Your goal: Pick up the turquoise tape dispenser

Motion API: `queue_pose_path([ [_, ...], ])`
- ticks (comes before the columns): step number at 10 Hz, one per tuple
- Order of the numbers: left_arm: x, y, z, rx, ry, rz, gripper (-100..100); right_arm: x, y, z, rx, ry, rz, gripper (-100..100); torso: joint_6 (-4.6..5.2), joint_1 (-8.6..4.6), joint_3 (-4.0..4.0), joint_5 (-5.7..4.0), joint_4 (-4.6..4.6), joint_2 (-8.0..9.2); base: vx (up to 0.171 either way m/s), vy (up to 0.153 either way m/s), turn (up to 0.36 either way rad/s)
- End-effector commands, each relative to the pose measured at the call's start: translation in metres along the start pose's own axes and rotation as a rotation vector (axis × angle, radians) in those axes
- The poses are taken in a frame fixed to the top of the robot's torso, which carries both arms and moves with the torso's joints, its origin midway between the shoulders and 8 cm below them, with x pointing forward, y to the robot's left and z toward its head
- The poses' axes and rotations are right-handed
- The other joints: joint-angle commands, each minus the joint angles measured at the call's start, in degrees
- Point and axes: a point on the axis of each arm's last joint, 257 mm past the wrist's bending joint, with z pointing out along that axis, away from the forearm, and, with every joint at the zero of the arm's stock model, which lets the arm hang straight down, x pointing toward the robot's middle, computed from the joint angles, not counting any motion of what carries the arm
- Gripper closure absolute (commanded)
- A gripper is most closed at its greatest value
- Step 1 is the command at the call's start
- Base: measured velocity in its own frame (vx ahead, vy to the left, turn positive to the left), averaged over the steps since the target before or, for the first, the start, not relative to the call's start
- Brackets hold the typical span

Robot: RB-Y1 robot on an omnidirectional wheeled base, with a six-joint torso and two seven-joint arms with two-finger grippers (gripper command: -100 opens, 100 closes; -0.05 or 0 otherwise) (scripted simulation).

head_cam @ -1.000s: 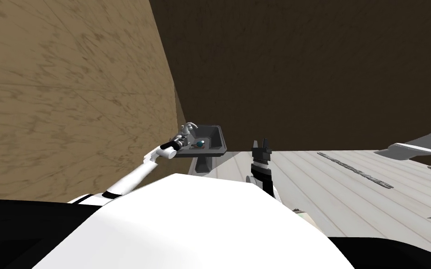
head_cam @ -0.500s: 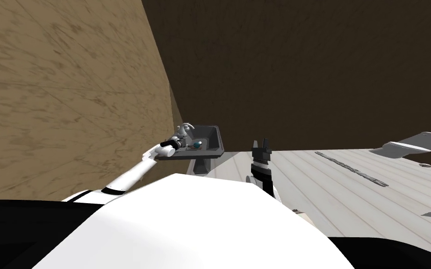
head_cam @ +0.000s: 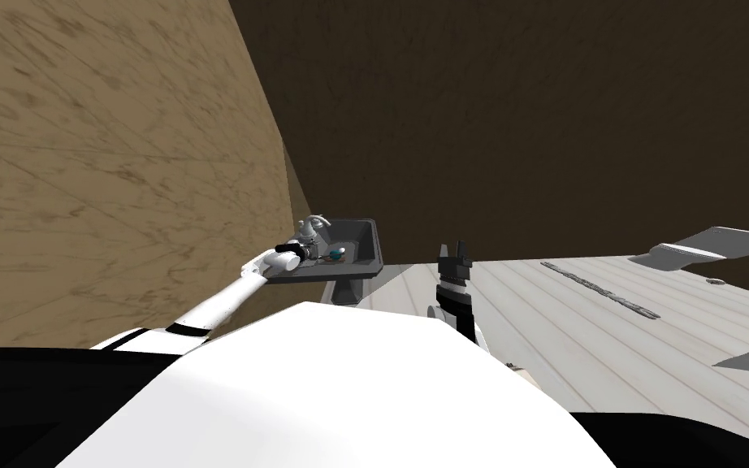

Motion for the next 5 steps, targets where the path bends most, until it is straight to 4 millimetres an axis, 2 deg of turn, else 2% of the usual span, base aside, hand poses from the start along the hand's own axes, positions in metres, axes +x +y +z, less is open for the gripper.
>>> queue_pose_path([
  [1,-0.008,0.009,0.001,-0.038,-0.021,-0.017,-100,0.000,0.000,0.000,0.000,0.000,0.000,0,0.00,0.00,0.00,0.00,0.00,0.00,0.056,-0.064,-0.018],
  [2,-0.021,0.016,0.000,-0.077,-0.047,-0.049,-100,0.000,0.000,0.000,0.000,0.000,0.000,0,-0.01,0.05,0.00,0.00,0.00,0.00,0.073,-0.062,-0.042],
  [3,-0.023,0.019,0.000,-0.089,-0.053,-0.050,-100,0.000,0.000,0.000,0.000,0.000,0.000,0,-0.01,0.05,-0.02,0.01,-0.01,-0.04,0.062,-0.052,-0.027],
  [4,-0.036,0.027,-0.002,-0.132,-0.081,-0.081,-100,0.000,0.000,0.000,0.000,0.000,0.000,0,-0.02,0.09,-0.02,0.02,-0.01,-0.02,0.064,-0.068,-0.051],
  [5,-0.036,0.029,-0.002,-0.137,-0.083,-0.081,-100,0.000,0.000,0.000,0.000,0.000,0.000,0,-0.01,0.05,-0.02,0.01,-0.01,-0.02,0.048,-0.062,-0.025],
])
